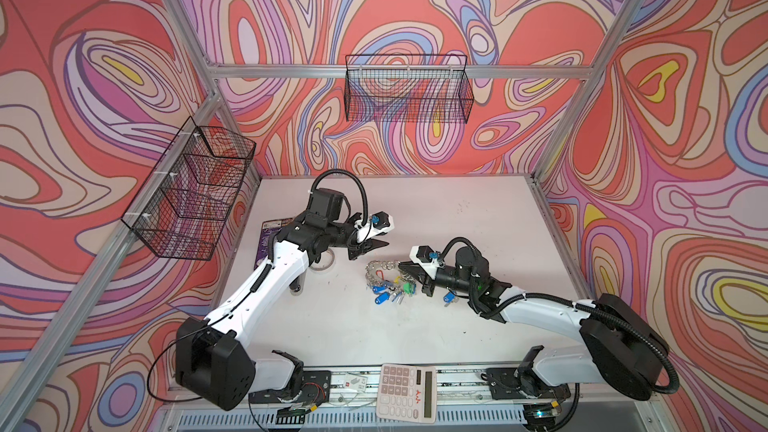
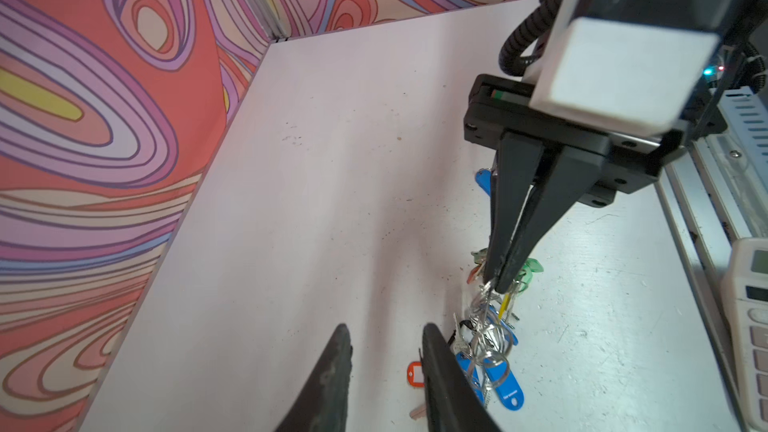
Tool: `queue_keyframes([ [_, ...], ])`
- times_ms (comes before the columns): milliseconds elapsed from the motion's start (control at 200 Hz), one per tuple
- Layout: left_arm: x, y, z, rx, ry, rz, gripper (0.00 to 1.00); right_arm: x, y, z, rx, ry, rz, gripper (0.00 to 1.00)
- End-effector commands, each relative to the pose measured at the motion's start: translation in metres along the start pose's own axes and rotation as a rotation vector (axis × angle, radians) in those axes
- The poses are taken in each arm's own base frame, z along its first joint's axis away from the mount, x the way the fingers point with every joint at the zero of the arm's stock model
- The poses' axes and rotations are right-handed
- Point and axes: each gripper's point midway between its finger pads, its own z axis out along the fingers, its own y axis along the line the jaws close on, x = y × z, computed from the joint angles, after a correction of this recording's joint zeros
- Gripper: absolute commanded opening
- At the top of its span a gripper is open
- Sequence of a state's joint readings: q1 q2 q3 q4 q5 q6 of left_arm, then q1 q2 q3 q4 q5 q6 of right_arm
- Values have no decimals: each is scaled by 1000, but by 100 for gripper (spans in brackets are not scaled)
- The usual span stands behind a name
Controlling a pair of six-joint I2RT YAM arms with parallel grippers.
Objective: Put the keys on the keyring
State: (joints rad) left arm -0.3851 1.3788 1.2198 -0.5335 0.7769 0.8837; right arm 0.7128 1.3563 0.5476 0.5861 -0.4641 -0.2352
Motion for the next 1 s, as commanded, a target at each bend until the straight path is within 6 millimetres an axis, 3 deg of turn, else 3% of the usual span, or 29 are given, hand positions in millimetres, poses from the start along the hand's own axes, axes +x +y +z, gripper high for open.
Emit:
queue_keyframes([
  [0, -4, -22, 1, 163, -31, 74, 33, -35, -1, -6, -23, -86, -76, 0],
  [110, -8, -28, 3, 240, -23, 81, 33, -37, -2, -7, -32, -83, -78, 0],
  [285, 4, -44, 14, 297, 28, 126, 38, -37, -4, -9, -44, -78, -78, 0],
  [997, 17, -49, 42, 331, 102, 157, 32, -36, 0, -10, -65, -68, -67, 0],
])
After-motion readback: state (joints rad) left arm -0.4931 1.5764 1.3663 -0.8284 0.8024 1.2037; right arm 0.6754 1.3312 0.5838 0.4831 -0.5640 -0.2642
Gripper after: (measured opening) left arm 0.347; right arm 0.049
